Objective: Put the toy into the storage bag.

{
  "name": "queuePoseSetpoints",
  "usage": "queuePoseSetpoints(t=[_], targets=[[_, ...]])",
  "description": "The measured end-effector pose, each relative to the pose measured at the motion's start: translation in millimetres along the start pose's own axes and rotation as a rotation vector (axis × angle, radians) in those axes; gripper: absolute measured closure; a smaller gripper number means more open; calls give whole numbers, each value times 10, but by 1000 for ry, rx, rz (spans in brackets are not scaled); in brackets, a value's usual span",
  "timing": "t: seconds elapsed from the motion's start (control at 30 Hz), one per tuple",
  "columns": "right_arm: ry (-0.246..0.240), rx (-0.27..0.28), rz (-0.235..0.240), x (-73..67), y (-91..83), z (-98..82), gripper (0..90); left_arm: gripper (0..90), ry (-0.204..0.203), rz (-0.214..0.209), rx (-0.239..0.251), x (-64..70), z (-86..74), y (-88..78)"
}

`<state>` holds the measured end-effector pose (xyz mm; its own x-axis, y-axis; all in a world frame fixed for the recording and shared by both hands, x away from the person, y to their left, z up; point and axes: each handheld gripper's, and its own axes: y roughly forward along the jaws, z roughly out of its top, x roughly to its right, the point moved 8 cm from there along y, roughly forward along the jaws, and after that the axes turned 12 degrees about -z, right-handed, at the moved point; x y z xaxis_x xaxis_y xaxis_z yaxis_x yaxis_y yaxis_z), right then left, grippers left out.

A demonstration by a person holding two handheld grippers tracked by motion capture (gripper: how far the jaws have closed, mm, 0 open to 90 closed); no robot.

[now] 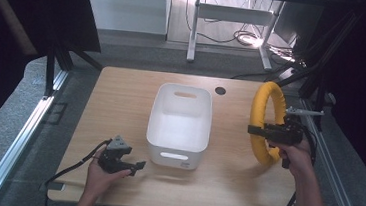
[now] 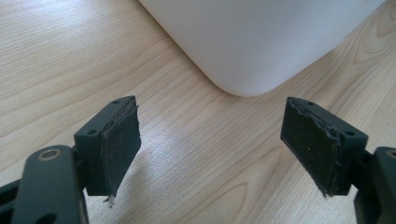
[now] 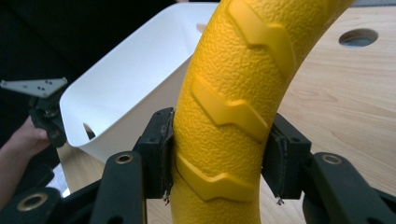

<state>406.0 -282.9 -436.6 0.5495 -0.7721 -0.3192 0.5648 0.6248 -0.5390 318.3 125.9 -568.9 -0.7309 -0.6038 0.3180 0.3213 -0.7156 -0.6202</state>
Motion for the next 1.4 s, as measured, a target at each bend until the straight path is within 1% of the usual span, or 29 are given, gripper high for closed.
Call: queuePoseSetpoints(t=[0.17,0.23,0.3,0.33,0.37,0.43,0.47,0.57,0.63,0.67,0.87,0.93,0.97,1.0,1.07,1.1,1.23,1.27,1.3,1.37,1.4], targets=[[21,40,-1,44,-83,32,504,200,-1,-1,0,0,0,3],[22,46,-2,50,-97,41,504,200,-1,-2,0,0,-1,5],[27,71,-5,74,-149,75,504,200,-1,-1,0,1,0,2],[27,71,-5,74,-149,75,504,200,-1,-1,0,0,1,0],[32,91,-5,89,-177,93,504,200,0,1,0,-2,2,-5],[34,96,-5,92,-183,97,505,200,0,1,2,-1,4,-8],[40,111,-2,98,-207,105,505,200,0,1,3,-1,5,-8],[46,119,3,97,-224,112,504,200,0,1,2,-1,4,-5],[51,146,20,88,-253,136,504,200,0,0,1,-1,3,-4],[51,146,20,88,-253,136,504,200,0,0,1,-1,3,-4],[47,198,26,61,-290,186,504,200,-1,1,4,1,6,-11],[56,219,31,44,-301,205,504,200,-1,2,3,0,5,-10],[59,239,28,35,-303,217,504,200,-1,1,3,1,4,-9],[59,239,28,35,-303,217,504,200,-1,1,3,1,4,-9],[65,256,26,25,-304,228,504,200,-1,1,1,1,3,-5],[70,274,16,12,-296,243,504,200,-4,0,4,4,4,0],[73,293,2,-13,-283,260,503,200,2,2,-1,-3,2,-3],[73,305,-5,-28,-276,268,503,200,2,1,-1,-2,2,-2],[74,324,-22,-54,-262,277,503,200,-1,0,2,1,4,2],[79,343,-33,-90,-253,286,503,200,-1,-2,3,2,4,3],[79,343,-33,-90,-253,286,503,200,0,-2,3,2,4,4]])
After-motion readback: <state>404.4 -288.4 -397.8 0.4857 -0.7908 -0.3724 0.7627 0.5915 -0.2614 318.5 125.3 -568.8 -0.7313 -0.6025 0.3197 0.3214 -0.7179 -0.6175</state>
